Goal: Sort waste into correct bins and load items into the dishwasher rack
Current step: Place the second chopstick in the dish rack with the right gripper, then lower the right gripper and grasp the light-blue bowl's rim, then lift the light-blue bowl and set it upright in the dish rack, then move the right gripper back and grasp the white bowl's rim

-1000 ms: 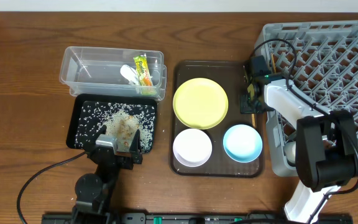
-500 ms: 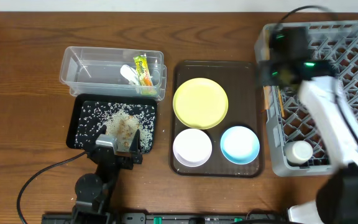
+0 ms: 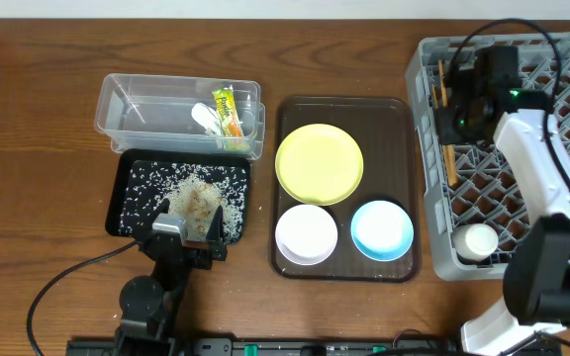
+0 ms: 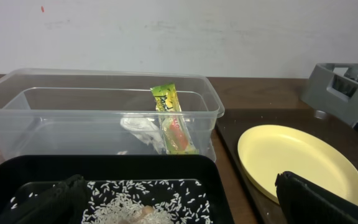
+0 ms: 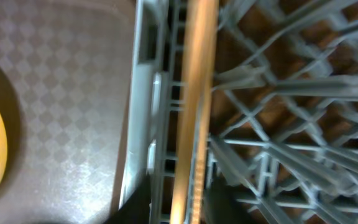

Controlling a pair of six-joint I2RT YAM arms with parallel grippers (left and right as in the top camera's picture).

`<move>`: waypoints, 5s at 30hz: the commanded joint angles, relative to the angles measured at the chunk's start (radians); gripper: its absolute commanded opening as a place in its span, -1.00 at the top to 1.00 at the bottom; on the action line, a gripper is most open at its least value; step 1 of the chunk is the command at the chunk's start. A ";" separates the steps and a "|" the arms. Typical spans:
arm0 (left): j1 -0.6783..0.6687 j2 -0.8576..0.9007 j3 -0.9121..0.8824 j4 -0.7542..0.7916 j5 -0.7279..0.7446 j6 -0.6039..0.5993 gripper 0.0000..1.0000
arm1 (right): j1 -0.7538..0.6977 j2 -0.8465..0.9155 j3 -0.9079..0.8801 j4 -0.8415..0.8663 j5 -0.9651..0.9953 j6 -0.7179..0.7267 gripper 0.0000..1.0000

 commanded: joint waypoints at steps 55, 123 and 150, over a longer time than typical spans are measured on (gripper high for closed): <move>0.005 -0.008 -0.027 -0.014 0.006 0.010 -0.96 | 0.317 -0.383 -0.484 -0.051 0.039 0.370 0.98; 0.005 -0.008 -0.027 -0.014 0.006 0.010 -0.96 | 0.370 -0.124 -0.177 -0.344 1.115 0.423 0.97; 0.005 -0.008 -0.027 -0.014 0.006 0.010 -0.96 | 0.515 -0.339 -0.169 -0.285 0.398 0.608 -0.11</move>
